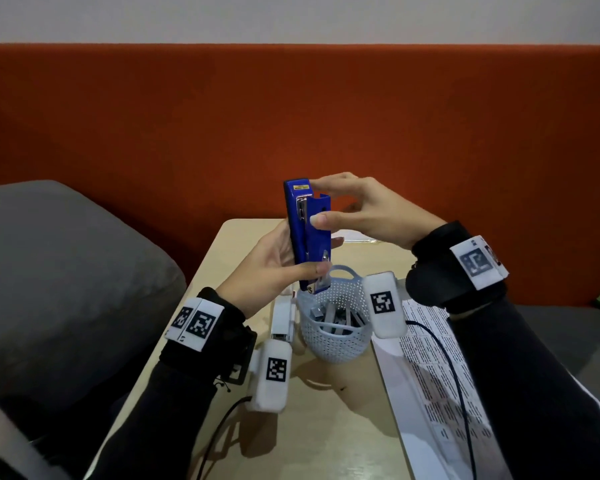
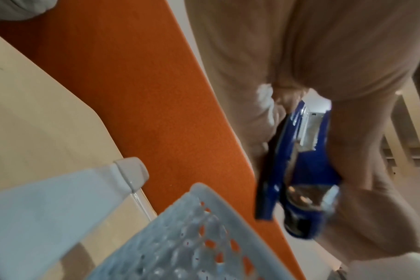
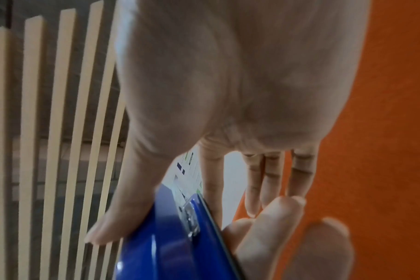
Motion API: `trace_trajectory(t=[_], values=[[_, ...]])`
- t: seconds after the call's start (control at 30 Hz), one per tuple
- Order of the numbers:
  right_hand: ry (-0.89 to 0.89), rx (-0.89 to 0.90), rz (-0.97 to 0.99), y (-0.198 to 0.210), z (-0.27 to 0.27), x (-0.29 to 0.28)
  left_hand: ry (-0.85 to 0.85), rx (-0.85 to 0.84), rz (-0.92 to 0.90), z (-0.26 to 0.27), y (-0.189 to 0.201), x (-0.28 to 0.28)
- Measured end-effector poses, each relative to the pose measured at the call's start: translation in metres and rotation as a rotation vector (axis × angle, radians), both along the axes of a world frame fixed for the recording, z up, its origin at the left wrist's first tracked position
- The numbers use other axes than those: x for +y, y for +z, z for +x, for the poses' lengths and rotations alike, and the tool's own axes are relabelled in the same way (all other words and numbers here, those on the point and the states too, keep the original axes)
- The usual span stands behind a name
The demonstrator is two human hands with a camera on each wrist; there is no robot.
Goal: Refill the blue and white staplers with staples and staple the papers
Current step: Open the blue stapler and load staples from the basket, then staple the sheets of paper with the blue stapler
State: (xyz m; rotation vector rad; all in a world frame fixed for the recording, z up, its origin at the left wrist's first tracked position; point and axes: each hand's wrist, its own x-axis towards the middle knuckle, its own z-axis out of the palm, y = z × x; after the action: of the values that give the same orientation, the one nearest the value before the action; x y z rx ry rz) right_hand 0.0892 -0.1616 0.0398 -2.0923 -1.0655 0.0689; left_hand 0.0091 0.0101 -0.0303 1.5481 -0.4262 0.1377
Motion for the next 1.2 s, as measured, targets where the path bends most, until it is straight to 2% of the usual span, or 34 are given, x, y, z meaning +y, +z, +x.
trace_trajectory(t=[0.13,0.33,0.53,0.67,0.8,0.87,1.07,1.2], values=[[0.027,0.052,0.061,0.002,-0.006,0.001,-0.044,0.045,0.017,-0.005,0.005,-0.004],[0.007,0.080,0.239,0.005,-0.014,0.007,0.018,0.102,0.010,-0.012,0.014,-0.012],[0.115,0.339,0.247,0.016,-0.029,0.007,-0.025,0.090,0.099,-0.020,0.041,-0.014],[-0.040,0.340,0.328,0.025,-0.045,-0.007,-0.051,0.092,0.220,-0.022,0.047,-0.026],[-0.227,0.361,0.398,0.013,-0.056,-0.035,-0.022,0.171,0.293,-0.028,0.039,-0.043],[-0.292,0.426,0.393,0.001,-0.065,-0.055,-0.022,0.210,0.373,-0.034,0.033,-0.048],[-0.388,0.671,0.414,-0.045,-0.107,-0.117,-0.166,0.387,0.511,-0.058,0.013,-0.066],[-0.445,0.820,0.462,-0.077,-0.130,-0.149,-0.162,0.479,0.565,-0.067,-0.005,-0.080]])
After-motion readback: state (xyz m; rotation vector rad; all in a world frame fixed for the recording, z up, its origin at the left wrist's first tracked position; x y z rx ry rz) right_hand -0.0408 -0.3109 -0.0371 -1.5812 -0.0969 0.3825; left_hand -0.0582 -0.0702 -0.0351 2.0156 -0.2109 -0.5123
